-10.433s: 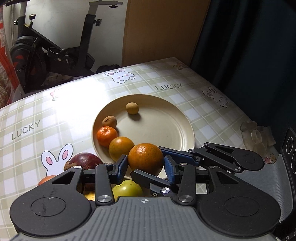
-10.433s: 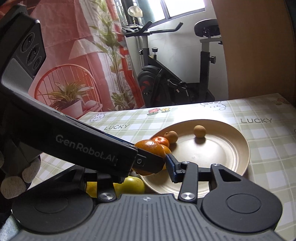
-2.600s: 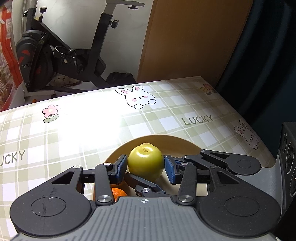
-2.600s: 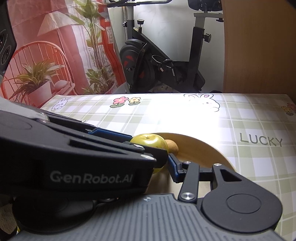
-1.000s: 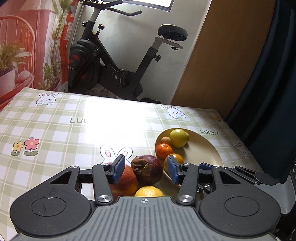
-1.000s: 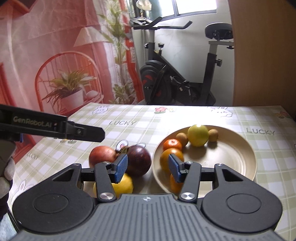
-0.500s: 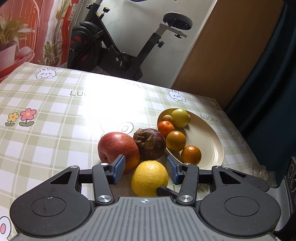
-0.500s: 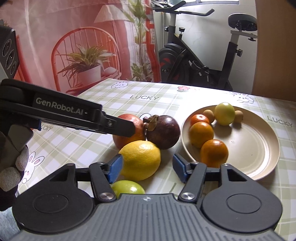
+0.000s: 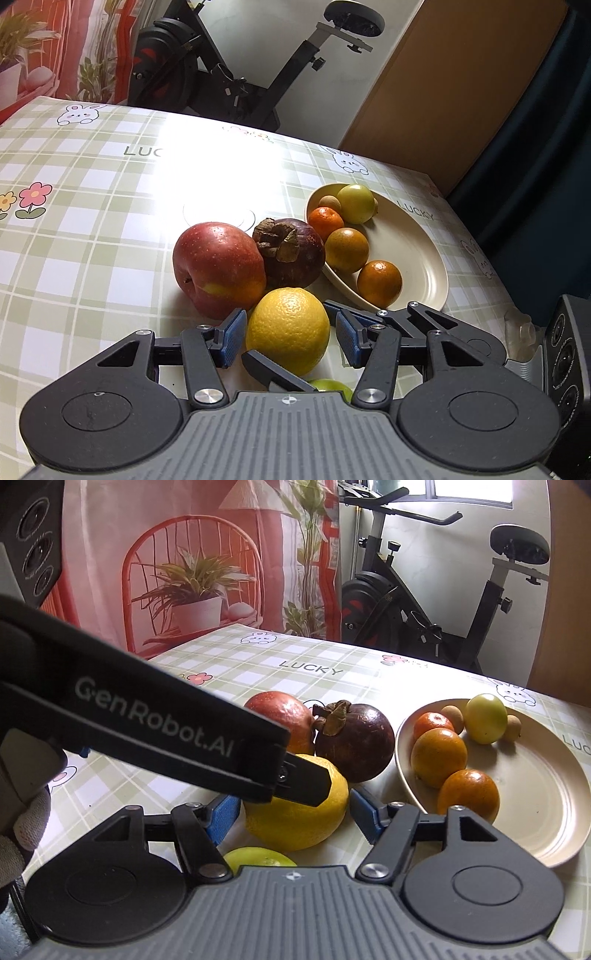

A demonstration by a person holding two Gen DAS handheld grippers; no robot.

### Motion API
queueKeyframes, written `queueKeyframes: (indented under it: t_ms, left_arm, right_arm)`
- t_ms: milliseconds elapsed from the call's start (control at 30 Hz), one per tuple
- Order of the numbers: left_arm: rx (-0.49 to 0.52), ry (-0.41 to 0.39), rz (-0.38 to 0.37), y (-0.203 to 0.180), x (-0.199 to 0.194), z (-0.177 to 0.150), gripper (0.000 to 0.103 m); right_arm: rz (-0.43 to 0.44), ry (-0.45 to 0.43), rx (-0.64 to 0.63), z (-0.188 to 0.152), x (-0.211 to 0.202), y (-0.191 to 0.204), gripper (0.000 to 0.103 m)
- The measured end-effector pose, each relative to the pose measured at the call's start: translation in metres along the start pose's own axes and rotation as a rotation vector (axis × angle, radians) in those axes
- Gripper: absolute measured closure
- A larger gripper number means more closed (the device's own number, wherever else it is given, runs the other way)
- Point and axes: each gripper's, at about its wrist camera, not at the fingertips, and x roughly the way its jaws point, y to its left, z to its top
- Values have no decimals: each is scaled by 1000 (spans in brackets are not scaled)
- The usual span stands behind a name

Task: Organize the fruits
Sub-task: 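Move the left tool back to the yellow lemon beside the mangosteen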

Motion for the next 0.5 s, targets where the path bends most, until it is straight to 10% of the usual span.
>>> queueKeyframes:
  t_ms: [500]
  left_arm:
    - [35,17,18,-5,14,-2,46]
  right_arm:
    - [39,-34,65,-7,0,-11,38]
